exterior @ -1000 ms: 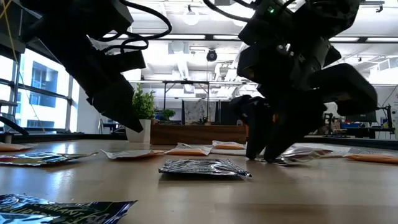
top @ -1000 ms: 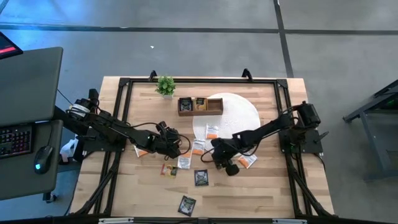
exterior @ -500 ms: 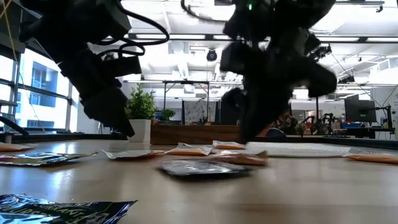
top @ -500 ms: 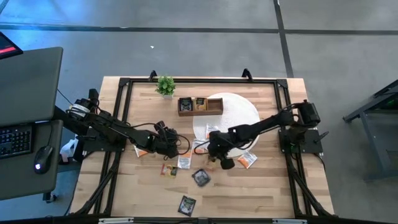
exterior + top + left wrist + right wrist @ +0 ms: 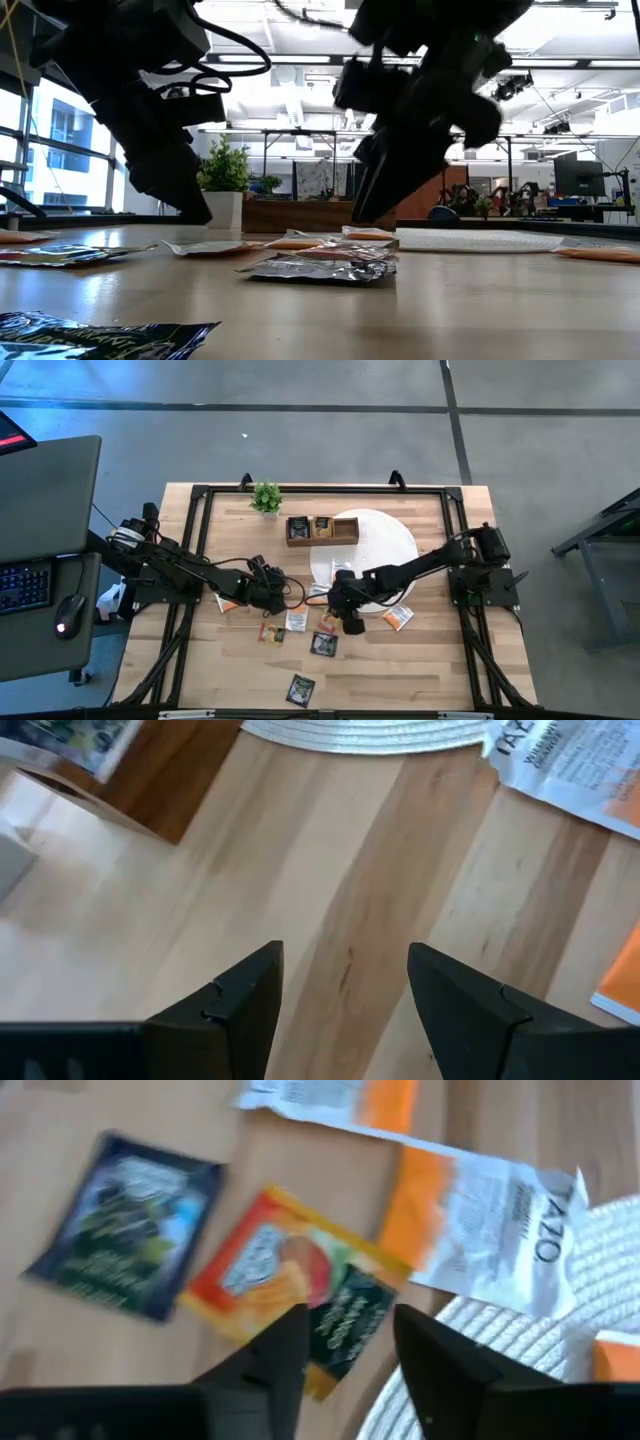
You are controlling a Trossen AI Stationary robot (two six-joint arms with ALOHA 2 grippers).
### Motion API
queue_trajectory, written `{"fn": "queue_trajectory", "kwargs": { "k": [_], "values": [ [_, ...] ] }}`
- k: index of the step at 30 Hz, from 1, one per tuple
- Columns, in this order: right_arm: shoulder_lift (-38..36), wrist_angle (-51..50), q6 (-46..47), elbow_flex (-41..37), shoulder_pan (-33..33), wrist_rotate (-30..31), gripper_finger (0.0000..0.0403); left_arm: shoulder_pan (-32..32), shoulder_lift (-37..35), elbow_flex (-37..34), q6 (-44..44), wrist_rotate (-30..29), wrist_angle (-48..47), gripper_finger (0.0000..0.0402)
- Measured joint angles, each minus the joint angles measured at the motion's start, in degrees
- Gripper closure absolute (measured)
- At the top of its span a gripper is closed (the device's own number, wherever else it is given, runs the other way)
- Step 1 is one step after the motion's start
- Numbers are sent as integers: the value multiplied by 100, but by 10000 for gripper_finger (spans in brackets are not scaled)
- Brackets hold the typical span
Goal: Pick & Place Tea
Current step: Put the orange tea bag into the middle section of the wooden organizer
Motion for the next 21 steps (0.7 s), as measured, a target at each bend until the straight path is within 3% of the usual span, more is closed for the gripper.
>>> {"fn": "queue_trajectory", "kwargs": {
  "k": [5, 11, 15, 21],
  "values": [
    [344, 317, 83, 7, 121, 289, 202, 0, 0, 0, -1, 31, 6, 190],
    [635, 317, 224, 42, 220, 698, 206, 0, 0, 0, 35, 69, -18, 190],
    [744, 271, 232, 42, 220, 659, 248, 0, 0, 0, 73, 134, -21, 190],
    [745, 205, 142, 39, 163, 551, 357, 0, 0, 0, 73, 138, -20, 190]
  ]
}}
